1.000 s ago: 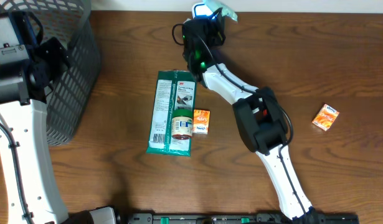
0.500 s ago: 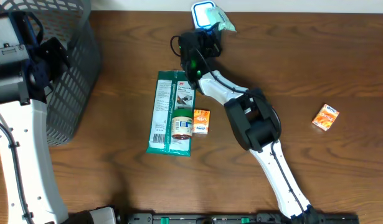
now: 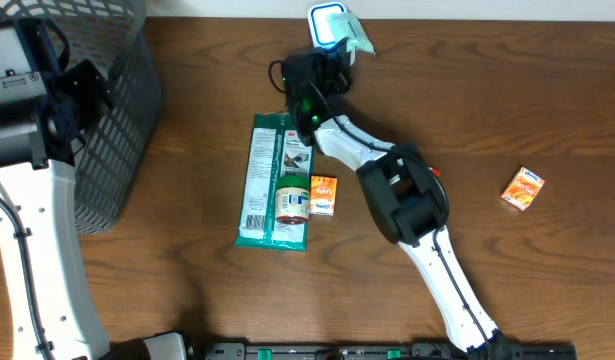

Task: Scan the item barcode
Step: 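Hold the wipes pack barcode under the white scanner, then swing the wipes pack to the right table edge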

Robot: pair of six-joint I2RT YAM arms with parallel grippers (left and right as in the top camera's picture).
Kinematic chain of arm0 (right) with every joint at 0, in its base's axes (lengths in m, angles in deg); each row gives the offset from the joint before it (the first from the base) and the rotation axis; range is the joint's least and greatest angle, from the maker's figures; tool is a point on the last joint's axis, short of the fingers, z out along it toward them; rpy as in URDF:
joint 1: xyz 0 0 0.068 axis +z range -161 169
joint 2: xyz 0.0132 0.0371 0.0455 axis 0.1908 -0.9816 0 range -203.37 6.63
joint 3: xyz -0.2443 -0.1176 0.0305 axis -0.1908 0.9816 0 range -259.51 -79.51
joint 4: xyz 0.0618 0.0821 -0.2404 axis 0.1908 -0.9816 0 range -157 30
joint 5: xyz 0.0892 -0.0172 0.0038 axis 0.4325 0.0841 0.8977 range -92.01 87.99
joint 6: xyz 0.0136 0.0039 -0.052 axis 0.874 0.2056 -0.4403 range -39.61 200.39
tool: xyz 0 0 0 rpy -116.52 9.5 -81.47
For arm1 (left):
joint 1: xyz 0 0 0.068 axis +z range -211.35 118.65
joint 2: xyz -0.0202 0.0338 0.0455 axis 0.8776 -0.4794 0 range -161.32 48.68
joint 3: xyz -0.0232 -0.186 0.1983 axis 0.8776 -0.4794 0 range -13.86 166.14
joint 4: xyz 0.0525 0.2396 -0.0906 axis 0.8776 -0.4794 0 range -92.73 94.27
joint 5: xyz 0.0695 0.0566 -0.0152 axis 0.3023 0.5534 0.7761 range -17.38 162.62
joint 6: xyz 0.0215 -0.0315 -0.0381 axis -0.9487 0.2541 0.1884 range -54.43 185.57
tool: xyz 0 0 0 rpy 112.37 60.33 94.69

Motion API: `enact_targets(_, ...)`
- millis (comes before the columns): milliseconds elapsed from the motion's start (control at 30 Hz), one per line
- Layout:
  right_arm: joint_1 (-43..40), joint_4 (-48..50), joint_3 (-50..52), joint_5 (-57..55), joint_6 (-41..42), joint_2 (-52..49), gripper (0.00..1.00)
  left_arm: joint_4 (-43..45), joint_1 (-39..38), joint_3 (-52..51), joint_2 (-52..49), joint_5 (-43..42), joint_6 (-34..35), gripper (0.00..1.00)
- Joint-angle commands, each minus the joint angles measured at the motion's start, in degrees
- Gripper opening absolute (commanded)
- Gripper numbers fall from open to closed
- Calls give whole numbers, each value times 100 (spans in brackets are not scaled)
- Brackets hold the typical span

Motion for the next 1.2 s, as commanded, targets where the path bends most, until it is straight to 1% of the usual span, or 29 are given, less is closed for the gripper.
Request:
enact_targets(0,262,-37,-85,243,-557,-153,1,-4,31,35,7,72,-55,93)
enact_targets(367,256,-31,-85,131,-511,-151,1,-2,31,35,7,72,-55,92)
enact_targets(500,256,297,-85,142,-341,-107,1,-2,31,35,7,72,-55,92)
enact_targets(567,256,533,-85,146,-127,-24,1,-2,31,35,7,72,-55,92)
enact_targets(667,221,562,-85,192,275,238,1,-2,31,35,7,72,-55,93)
enact_targets(900,101,450,-85,186,1443,1329,1,-4,31,35,7,72,-55,92)
enact_targets(967,70,125,-85,133,1963,1720,1,-4,31,35,7,72,-55,92)
enact_targets(1033,50,-584,-85,127,2765,2155,1,-4,31,35,7,72,-55,92)
enact_targets(1100,39,-1766,-85,330,3735,2618,1,-2,31,35,7,72,-55,92)
enact_targets(1167,15,-3287,-85,922,4933,3123,1,-2,31,35,7,72,-55,93)
